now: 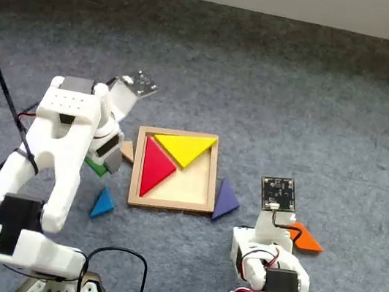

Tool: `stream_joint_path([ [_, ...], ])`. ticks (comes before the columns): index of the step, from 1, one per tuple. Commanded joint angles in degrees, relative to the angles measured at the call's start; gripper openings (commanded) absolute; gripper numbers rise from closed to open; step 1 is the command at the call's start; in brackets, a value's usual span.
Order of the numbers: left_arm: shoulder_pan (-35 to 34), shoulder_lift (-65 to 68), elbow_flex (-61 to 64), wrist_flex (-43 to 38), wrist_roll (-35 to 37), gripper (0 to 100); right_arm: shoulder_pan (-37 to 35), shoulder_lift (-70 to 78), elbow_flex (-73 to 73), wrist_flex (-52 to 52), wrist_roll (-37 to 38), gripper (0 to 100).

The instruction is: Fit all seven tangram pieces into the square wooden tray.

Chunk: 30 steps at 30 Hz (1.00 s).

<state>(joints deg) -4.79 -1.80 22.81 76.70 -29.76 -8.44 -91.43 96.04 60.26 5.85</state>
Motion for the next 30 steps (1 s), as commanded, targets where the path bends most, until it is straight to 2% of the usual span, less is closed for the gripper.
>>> stream_joint_path([
  [1, 9.3, -11.7, -2.6, 2.6, 5.3, 7, 0.7, -0.4, 4.3, -0.9, -0.1, 0.6],
  [4, 13.9, -12.7, -2.5, 2.5, 10.9, 12, 0.7, -0.4, 4.3, -0.9, -0.1, 0.6],
  [7, 17.4, -10.1, -2.2, -1.6, 16.5, 17, 0.7, -0.4, 4.3, -0.9, -0.1, 0.6],
  [11, 20.9, -3.6, -2.9, -6.3, 20.7, 17, 0.7, -0.4, 4.3, -0.9, -0.1, 0.6],
  [17, 26.6, 4.5, -3.0, -12.0, 24.5, 18, 0.7, -0.4, 4.3, -0.9, -0.1, 0.6],
  [23, 27.1, 6.3, -5.0, -12.0, 24.9, 26, 0.7, -0.4, 4.3, -0.9, -0.1, 0.6],
  [30, 29.1, 6.6, -6.2, -12.1, 24.8, 26, 0.7, -0.4, 4.3, -0.9, -0.1, 0.6],
])
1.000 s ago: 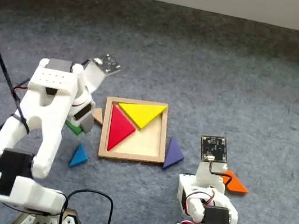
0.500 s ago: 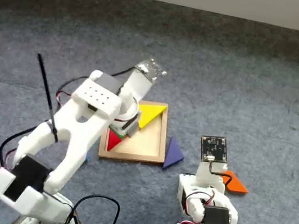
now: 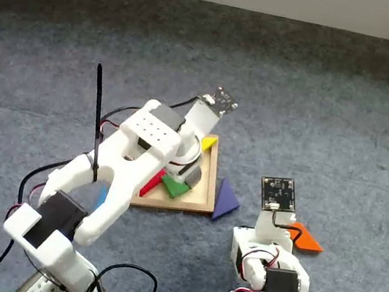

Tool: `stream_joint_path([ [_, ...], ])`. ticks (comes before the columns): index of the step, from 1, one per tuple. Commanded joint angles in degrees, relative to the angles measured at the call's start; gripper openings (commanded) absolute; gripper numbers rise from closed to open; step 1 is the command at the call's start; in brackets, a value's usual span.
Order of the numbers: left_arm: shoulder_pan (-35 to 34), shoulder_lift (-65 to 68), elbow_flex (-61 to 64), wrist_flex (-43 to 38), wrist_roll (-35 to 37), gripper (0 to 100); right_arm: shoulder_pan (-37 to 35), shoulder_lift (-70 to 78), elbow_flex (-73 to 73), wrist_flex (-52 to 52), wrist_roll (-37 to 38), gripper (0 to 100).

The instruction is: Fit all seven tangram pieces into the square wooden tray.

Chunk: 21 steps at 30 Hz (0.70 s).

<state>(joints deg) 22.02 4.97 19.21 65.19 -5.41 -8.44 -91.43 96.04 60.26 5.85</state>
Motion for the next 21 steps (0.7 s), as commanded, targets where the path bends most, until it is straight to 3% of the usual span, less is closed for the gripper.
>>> stream_joint_path([
  [1, 2.7, -0.2, -2.6, -0.6, 0.4, 26, 0.7, -0.4, 4.3, -0.9, -0.1, 0.6],
  [8, 0.7, 0.0, -5.8, -1.2, 0.5, 20, 0.7, -0.4, 4.3, -0.9, -0.1, 0.6],
  [15, 0.7, 0.8, -5.9, -9.0, 0.6, 18, 0.7, -0.4, 4.3, -0.9, -0.1, 0.6],
  [21, -0.8, 10.5, -6.2, -16.5, 0.2, 18, 0.7, -0.4, 4.3, -0.9, -0.1, 0.6],
])
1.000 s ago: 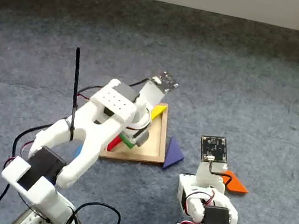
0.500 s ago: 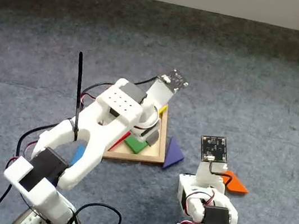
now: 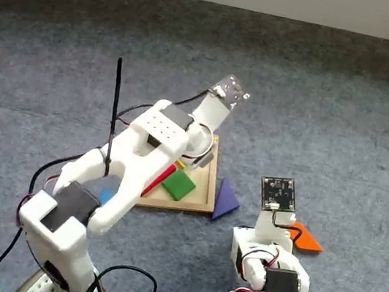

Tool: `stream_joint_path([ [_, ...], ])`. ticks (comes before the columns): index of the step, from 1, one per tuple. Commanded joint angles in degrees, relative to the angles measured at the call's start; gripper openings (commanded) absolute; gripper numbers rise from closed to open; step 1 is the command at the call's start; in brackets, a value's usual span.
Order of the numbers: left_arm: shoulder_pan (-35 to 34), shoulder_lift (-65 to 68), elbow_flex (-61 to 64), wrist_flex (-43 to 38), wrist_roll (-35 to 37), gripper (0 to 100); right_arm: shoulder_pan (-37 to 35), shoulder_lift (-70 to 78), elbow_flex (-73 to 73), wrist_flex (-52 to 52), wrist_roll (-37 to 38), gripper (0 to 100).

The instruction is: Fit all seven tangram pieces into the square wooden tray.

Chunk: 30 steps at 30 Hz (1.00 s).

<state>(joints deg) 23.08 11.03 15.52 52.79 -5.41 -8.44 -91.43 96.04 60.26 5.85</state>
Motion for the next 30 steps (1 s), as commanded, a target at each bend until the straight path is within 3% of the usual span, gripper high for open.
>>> stream_joint_path([
  [1, -2.4, 6.0, -2.7, -4.3, 0.2, 18, 0.7, -0.4, 4.3, -0.9, -0.1, 0.6],
  [12, -4.0, 6.8, -5.7, 6.2, 0.4, 18, 0.7, -0.4, 4.3, -0.9, -0.1, 0.6],
  [18, -6.6, 4.7, -5.2, 6.9, 0.4, 18, 0.7, -0.4, 4.3, -0.8, -0.1, 0.6],
  [30, -10.7, -24.7, 5.7, 19.7, 3.4, 18, 0.7, -0.4, 4.3, -0.8, -0.1, 0.6],
])
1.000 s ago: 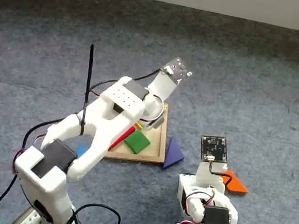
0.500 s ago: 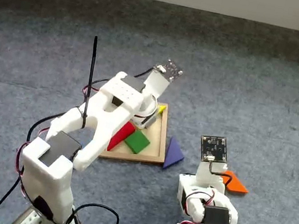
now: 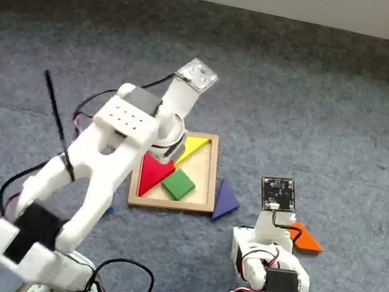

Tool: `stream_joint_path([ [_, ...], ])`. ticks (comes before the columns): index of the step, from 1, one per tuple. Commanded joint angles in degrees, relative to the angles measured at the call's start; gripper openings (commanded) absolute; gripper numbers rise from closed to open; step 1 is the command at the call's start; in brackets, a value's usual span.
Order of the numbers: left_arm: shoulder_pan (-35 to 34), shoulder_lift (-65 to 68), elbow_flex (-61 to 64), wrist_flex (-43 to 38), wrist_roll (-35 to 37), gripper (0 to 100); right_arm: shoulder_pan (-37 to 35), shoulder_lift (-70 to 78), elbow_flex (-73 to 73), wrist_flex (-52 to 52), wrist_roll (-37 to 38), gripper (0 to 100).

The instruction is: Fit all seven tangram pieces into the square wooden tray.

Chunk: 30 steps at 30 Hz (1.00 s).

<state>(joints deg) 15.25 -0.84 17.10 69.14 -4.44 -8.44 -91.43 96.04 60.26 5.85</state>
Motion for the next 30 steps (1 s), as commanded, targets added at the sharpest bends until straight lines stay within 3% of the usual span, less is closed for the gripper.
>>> stream_joint_path([
  [1, -3.6, -15.3, 6.0, 3.7, 2.4, 18, 0.7, -0.4, 4.3, -0.8, -0.1, 0.6],
  [6, -10.2, -22.7, 15.1, 0.0, 1.8, 19, 0.7, -0.4, 4.3, -0.8, -0.1, 0.6],
  [13, -19.1, -22.9, 18.5, -8.6, -10.3, 27, 0.7, -0.4, 4.3, -0.8, -0.1, 0.6],
  [18, -19.5, -22.9, 18.1, -9.1, -27.3, 27, 0.7, -0.4, 4.3, -0.8, -0.1, 0.6],
  [23, -19.6, -19.4, 14.0, -9.0, -34.7, 27, 0.7, -0.4, 4.3, -0.8, -0.1, 0.6],
  [30, -19.6, -0.3, -0.3, -4.0, -45.2, 27, 0.6, -0.4, 4.3, -0.9, -0.1, 0.6],
])
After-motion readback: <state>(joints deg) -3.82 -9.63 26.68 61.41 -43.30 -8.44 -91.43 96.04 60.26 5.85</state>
